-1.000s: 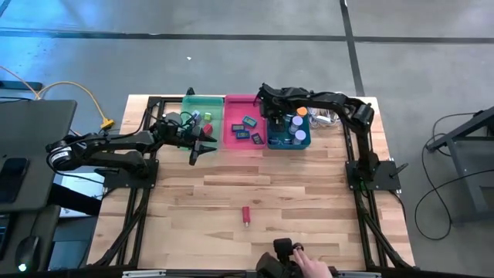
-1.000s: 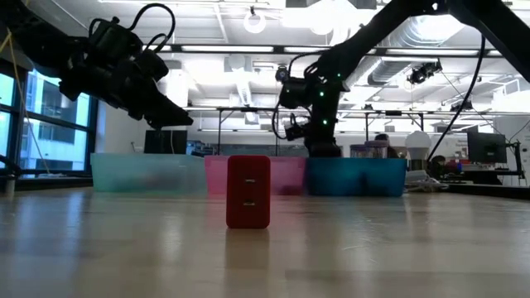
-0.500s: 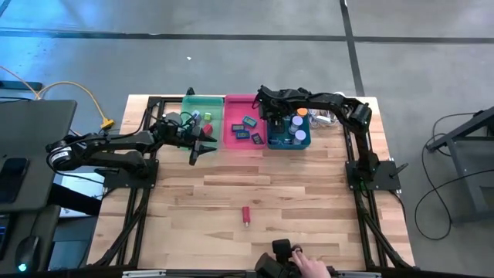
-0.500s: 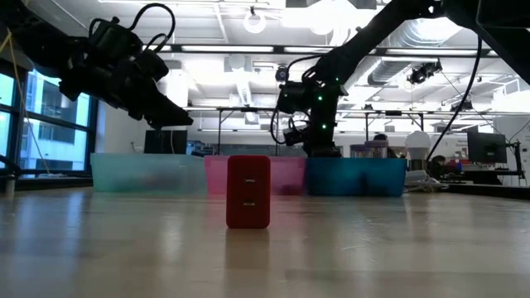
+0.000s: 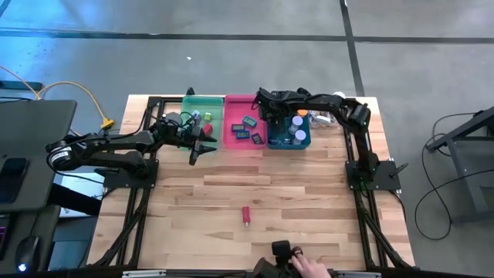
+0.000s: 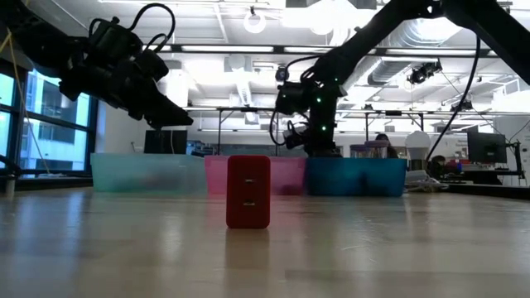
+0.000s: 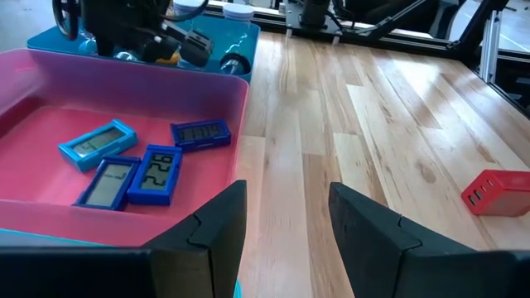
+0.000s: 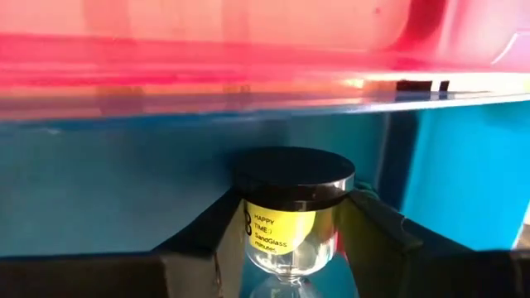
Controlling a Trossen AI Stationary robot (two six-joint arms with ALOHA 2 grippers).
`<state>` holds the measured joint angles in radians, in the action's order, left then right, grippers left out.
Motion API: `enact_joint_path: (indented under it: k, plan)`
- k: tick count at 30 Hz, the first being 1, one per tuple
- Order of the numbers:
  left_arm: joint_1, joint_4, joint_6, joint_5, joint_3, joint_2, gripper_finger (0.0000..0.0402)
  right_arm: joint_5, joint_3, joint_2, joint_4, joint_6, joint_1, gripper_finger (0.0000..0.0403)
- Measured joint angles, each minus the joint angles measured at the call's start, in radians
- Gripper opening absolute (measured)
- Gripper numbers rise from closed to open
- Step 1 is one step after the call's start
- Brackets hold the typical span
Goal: Pick & Place Office items
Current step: Put the yellow black hourglass into the blue bin
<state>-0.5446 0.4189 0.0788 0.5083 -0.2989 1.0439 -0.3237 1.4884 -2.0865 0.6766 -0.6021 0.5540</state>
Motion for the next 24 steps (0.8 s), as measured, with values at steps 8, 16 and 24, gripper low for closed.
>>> enact_joint_path:
  k: [8, 16, 24]
  plan:
    - [0.0, 0.0, 0.0, 0.0, 0.0, 0.0, 0.0165, -0.062, 0.0, 0.02, 0.001, 0.003, -0.05, 0.0148]
    - [0.0, 0.0, 0.0, 0.0, 0.0, 0.0, 0.0165, -0.069, 0.0, 0.078, 0.004, 0.029, -0.083, 0.015]
    - [0.0, -0.001, -0.002, 0.0, 0.0, 0.0, 0.0165, 0.184, 0.0, 0.178, -0.004, 0.113, -0.063, 0.0154]
